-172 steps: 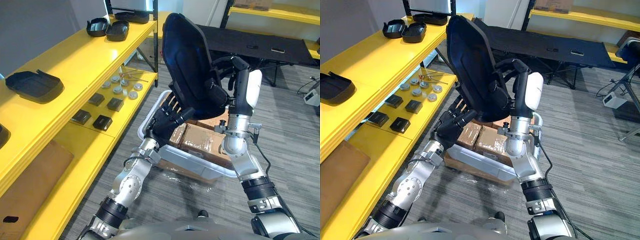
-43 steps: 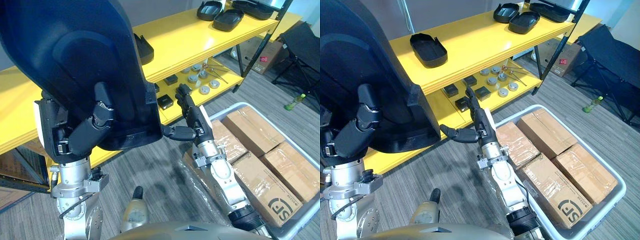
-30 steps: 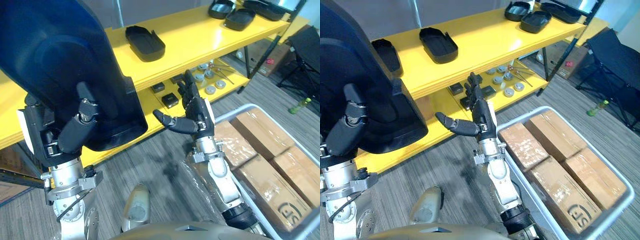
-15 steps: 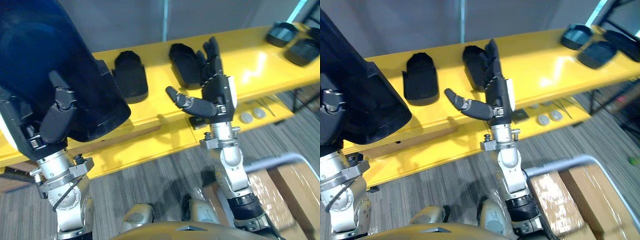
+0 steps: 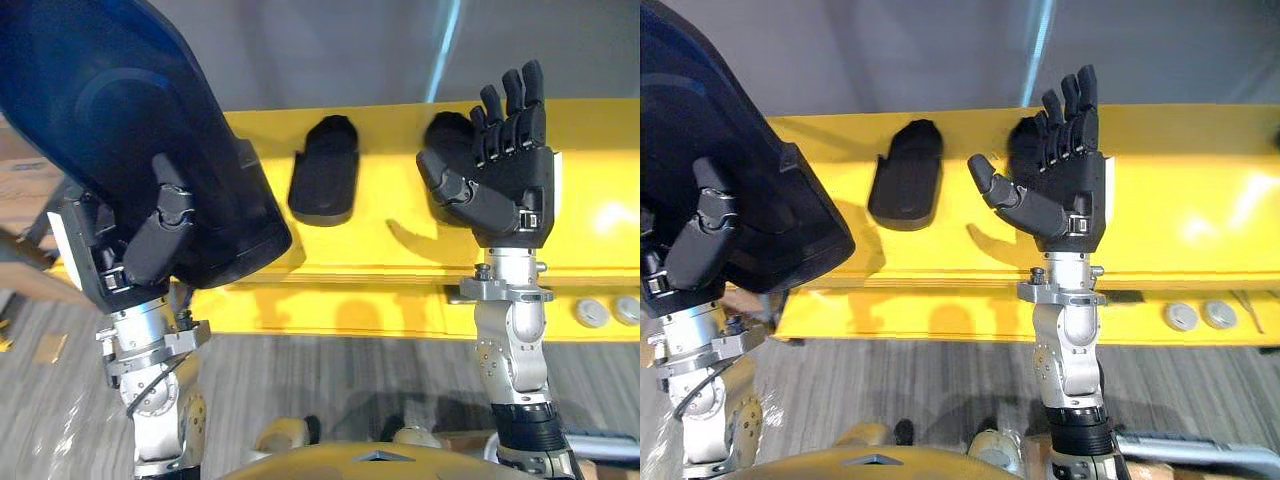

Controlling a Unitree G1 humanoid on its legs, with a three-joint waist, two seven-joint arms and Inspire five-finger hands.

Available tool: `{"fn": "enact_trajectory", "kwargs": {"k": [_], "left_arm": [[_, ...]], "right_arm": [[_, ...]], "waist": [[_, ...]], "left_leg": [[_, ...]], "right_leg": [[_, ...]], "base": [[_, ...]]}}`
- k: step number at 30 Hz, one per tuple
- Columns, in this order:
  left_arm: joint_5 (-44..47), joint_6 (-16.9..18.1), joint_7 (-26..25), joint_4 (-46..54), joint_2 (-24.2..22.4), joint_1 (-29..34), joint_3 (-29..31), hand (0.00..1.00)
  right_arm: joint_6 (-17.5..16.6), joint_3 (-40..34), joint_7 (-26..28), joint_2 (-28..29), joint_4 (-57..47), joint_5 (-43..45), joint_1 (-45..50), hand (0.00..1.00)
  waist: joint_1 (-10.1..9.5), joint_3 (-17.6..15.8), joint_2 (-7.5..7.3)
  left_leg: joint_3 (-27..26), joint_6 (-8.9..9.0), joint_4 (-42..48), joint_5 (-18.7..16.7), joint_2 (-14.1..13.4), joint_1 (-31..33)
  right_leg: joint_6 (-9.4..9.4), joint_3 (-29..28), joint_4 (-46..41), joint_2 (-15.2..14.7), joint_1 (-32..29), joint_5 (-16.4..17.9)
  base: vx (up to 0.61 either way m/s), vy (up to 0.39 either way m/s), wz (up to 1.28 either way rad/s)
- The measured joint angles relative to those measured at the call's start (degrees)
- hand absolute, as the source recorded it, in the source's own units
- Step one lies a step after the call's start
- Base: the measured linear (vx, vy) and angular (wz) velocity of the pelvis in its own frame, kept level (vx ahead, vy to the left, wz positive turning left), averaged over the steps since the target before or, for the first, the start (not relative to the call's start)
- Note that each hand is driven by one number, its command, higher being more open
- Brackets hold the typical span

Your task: Walk over and take three plastic housings, then place them on the shelf

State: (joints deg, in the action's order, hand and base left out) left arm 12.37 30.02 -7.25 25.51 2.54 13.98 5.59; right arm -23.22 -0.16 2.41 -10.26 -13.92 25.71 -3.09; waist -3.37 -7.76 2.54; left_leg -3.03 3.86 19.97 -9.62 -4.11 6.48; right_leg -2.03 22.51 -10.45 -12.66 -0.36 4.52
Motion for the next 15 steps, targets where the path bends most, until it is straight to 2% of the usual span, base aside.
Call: {"fn": "enact_trajectory", "kwargs": {"k": [1, 2, 3, 4, 5, 6, 7, 8, 9, 10, 11, 12, 13, 14, 15], "left_arm": [[-0.23, -0.19, 0.19, -0.22, 0.0, 0.06, -0.46, 0.0], [-0.26, -0.2, 0.2, -0.36, 0.02, 0.09, -0.35, 0.0], [-0.07, -0.24, 0.24, -0.49, 0.05, 0.34, -0.2, 0.0], [-0.01, -0.17, 0.76, -0.43, 0.09, 0.95, -0.13, 0.0], [-0.01, -0.05, 1.49, -0.3, 0.1, 1.54, -0.05, 0.0], [-0.01, 0.09, 3.02, -0.31, 0.15, 3.01, 0.07, 0.0], [-0.11, 0.01, 3.99, -0.36, 0.37, 3.63, 0.3, 0.0], [-0.15, -0.08, 6.56, -0.36, 1.49, 4.6, 0.33, 0.0], [-0.01, -0.19, 7.41, -0.57, 2.62, 4.29, 0.45, 0.0], [0.6, -1.09, 8.9, -0.85, 4.69, 4.56, 0.99, 0.0], [1.76, -2.71, 10.34, -1.33, 6.1, 4.25, 1.26, 0.0], [2.14, -3.45, 10.93, -1.7, 6.41, 4.03, 1.53, 0.0], [2.63, -4.25, 11.69, -2.4, 6.58, 3.73, 2.16, 0.0], [2.94, -5.63, 11.98, -3.4, 6.63, 3.31, 2.61, 0.0], [4.06, -6.53, 12.83, -4.11, 6.96, 2.66, 3.37, 0.0]], "right_arm": [[0.16, 0.14, 0.21, 0.73, 0.15, 0.01, -0.04, 1.0], [0.28, 0.24, 0.69, 1.06, 0.16, 0.02, -0.08, 1.0], [0.29, 0.48, 1.13, 1.12, 0.51, 0.01, -0.04, 1.0], [0.28, 1.01, 1.26, 1.0, 1.01, -0.02, -0.04, 1.0], [0.13, 1.14, 1.35, 0.93, 1.22, -0.1, -0.1, 1.0], [-0.65, 1.35, 1.62, 0.6, 2.2, -0.31, -0.1, 1.0], [-1.14, 1.37, 1.63, 0.49, 3.07, -0.3, -0.05, 1.0], [-1.47, 0.89, 1.46, 1.21, 4.91, -0.23, 0.17, 1.0], [-1.78, 0.69, 1.34, 2.09, 6.07, -0.26, 0.16, 1.0], [-1.52, 1.02, 0.64, 3.51, 8.16, -0.74, 0.39, 1.0], [-1.43, 1.75, -0.03, 4.31, 8.87, -1.8, 0.84, 1.0], [-1.42, 2.04, -0.45, 4.58, 8.89, -2.75, 1.06, 1.0], [-1.44, 2.57, -0.56, 4.83, 8.81, -3.03, 1.07, 1.0], [-1.45, 3.01, -0.51, 4.74, 8.7, -3.2, 1.07, 1.0], [-1.57, 2.86, -0.72, 4.52, 7.96, -5.33, 1.14, 1.0]], "waist": [[0.3, -0.39, -0.74], [0.44, -0.62, -1.14], [0.5, -0.86, -1.52], [0.44, -0.73, -1.39], [0.39, -0.49, -0.96], [0.29, 0.41, 0.69], [0.5, 0.54, 0.88], [1.95, 0.92, 1.46], [1.95, 0.37, 0.42], [1.52, -0.46, -1.51], [0.5, -0.48, -1.85], [0.09, -0.66, -1.52], [0.18, -0.7, -1.44], [0.46, -0.51, -1.71], [0.62, -0.32, -1.9]], "left_leg": [[-1.07, 0.58, 2.67, 0.5, -3.13, 2.27], [-1.39, 1.06, 3.55, 1.28, -5.15, 3.28], [-1.0, 0.85, 3.21, 3.24, -7.36, 3.46], [1.0, 0.32, 1.52, 7.09, -7.93, 2.43], [2.62, 0.1, 1.2, 9.55, -8.05, 1.94], [5.12, 1.84, 2.11, 10.08, -7.89, 1.32], [4.98, 3.97, 2.68, 5.95, -6.81, 0.75], [2.31, 8.32, 3.47, -3.57, -5.94, 0.28], [0.85, 8.17, 5.05, -5.1, -5.35, 0.54], [-1.4, 6.41, 8.9, -7.45, -4.25, 1.21], [-2.87, 4.89, 11.7, -9.32, -4.87, 2.09], [-4.12, 4.12, 11.57, -9.56, -5.68, 2.06], [-5.29, 3.14, 10.58, -9.13, -6.15, 1.6], [-6.06, 2.32, 7.63, -7.58, -6.08, -0.06], [-6.49, 1.87, 4.31, -5.75, -5.55, -1.21]], "right_leg": [[-0.34, 0.86, -0.84, -2.32, 0.5, 0.13], [-1.24, 0.88, -2.19, -4.61, 0.39, 0.33], [-2.91, 0.3, -4.29, -7.83, 0.23, 0.67], [-6.05, -1.91, -6.18, -10.64, -0.61, 0.95], [-7.86, -3.27, -6.85, -11.51, -1.35, 1.03], [-10.38, -6.25, -7.8, -12.97, -3.21, 0.86], [-11.1, -7.83, -7.71, -13.89, -3.78, 0.53], [-11.43, -9.84, -5.1, -15.1, -3.49, -1.46], [-11.37, -10.86, -3.63, -16.22, -3.04, -2.93], [-8.43, -11.61, 0.35, -16.56, -2.16, -8.37], [-8.82, -10.51, 4.17, -15.8, -2.14, -17.19], [-8.71, -9.81, 5.85, -15.23, -2.16, -20.36], [-8.56, -7.78, 4.16, -14.34, -2.76, -20.25], [-8.32, -5.57, -0.2, -12.11, -2.91, -15.45], [-8.84, -5.53, -2.38, -8.94, -2.61, -10.06]], "base": [[-0.02, 0.207, 0.55], [-0.02, 0.386, 0.43], [0.0, 0.479, 0.03], [0.0, 0.525, -0.2], [-0.02, 0.558, -0.54], [-0.03, 0.508, -0.56], [-0.08, 0.869, -0.5], [-0.07, 0.617, -0.27], [-0.14, 0.821, -0.52], [-0.16, 0.579, -0.81], [-0.19, 0.677, -0.9], [-0.15, 0.389, -0.67], [-0.09, 0.259, -0.44], [-0.04, 0.254, -0.39], [0.0, 0.214, -0.18]]}}
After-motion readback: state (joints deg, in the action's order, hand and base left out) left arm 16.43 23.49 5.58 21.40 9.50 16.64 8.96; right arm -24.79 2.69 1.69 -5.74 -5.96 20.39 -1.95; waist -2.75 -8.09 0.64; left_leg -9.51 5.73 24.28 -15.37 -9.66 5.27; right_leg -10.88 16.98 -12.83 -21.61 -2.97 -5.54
